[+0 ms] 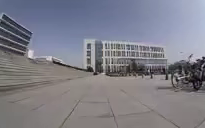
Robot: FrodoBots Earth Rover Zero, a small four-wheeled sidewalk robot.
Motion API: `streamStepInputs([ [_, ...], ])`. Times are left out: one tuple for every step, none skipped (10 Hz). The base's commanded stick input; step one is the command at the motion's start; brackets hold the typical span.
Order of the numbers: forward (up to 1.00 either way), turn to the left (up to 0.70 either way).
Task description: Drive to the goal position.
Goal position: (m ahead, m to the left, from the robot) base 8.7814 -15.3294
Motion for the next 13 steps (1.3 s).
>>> streamStepInputs([
  [0.5,0.0],
  [0.5,0.0],
  [0.5,0.0],
  [0.5,0.0],
  [0.5,0.0],
  [0.5,0.0],
  [0.5,0.0],
  [0.5,0.0],
  [0.5,0.0],
  [0.5,0.0],
  [0.5,0.0],
  [0.5,0.0],
  [0.5,0.0],
])
